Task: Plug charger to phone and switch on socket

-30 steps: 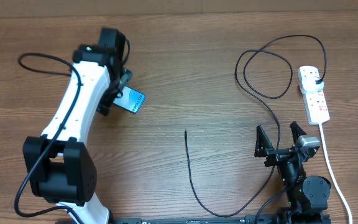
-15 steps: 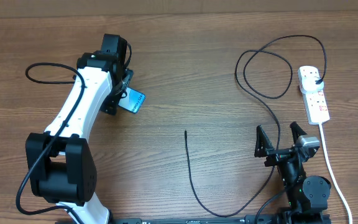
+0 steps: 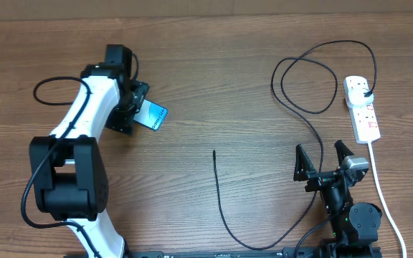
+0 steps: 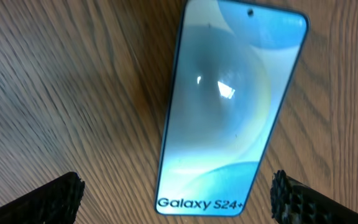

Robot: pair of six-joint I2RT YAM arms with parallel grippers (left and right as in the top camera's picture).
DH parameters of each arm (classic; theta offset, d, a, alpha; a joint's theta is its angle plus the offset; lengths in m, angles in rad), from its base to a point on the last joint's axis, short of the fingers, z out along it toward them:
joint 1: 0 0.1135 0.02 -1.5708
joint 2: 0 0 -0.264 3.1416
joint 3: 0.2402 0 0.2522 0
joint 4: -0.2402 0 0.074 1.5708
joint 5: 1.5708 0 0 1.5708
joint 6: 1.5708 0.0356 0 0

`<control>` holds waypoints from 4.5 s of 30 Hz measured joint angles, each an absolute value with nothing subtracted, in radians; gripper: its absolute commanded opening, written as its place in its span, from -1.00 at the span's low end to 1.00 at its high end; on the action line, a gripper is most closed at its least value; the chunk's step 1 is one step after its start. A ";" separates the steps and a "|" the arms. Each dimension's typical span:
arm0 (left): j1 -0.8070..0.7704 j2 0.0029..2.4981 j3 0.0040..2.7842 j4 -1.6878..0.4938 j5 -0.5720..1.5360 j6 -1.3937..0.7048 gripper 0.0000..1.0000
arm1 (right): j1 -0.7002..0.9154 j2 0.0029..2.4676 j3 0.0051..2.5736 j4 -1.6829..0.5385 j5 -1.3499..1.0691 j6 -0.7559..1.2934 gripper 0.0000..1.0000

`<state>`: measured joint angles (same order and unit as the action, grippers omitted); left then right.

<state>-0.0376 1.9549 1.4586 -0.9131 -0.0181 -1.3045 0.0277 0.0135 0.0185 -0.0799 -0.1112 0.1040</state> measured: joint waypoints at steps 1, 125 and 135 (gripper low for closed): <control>-0.031 1.955 1.459 -0.913 -0.017 -1.299 0.99 | 0.028 0.014 0.019 -0.080 -0.111 0.104 1.00; -0.025 2.193 1.667 -0.987 0.041 -1.205 1.00 | 0.028 0.014 0.019 -0.080 -0.111 0.104 1.00; -0.025 2.194 1.660 -0.987 0.041 -1.237 1.00 | 0.028 0.014 0.019 -0.080 -0.111 0.104 1.00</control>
<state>-0.0246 2.1937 1.6600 -0.9871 0.0406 -1.2366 0.0280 0.0135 0.0185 -0.0803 -0.1112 0.1043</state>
